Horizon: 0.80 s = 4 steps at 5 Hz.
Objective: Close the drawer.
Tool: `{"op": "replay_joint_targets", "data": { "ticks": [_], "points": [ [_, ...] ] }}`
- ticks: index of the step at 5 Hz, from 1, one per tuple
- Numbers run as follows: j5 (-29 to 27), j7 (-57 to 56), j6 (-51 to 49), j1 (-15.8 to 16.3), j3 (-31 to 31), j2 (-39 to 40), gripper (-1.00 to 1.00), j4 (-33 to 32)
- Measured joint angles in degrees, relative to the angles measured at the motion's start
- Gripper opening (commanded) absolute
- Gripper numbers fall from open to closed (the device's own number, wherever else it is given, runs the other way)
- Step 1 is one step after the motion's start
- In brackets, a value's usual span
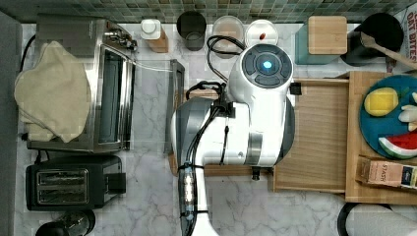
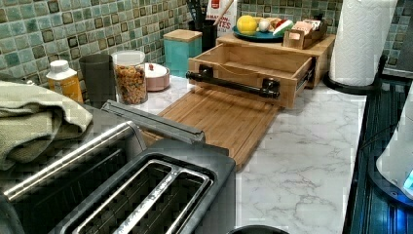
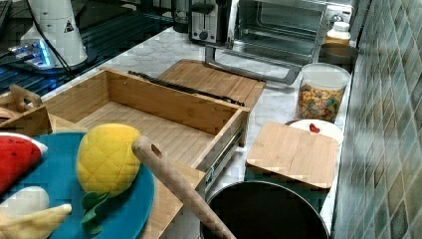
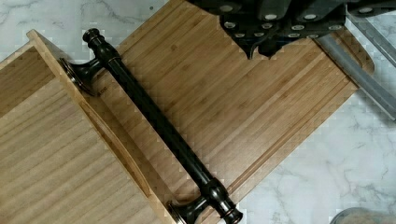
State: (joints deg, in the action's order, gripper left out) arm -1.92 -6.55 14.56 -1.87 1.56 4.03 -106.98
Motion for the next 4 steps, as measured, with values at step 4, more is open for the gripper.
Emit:
{"op": "replay_joint_targets", "data": {
  "ticks": [4],
  "points": [
    [0.0, -13.43, 9.74, -0.08, -0.09, 0.96, -1.0, -4.98]
  ]
}}
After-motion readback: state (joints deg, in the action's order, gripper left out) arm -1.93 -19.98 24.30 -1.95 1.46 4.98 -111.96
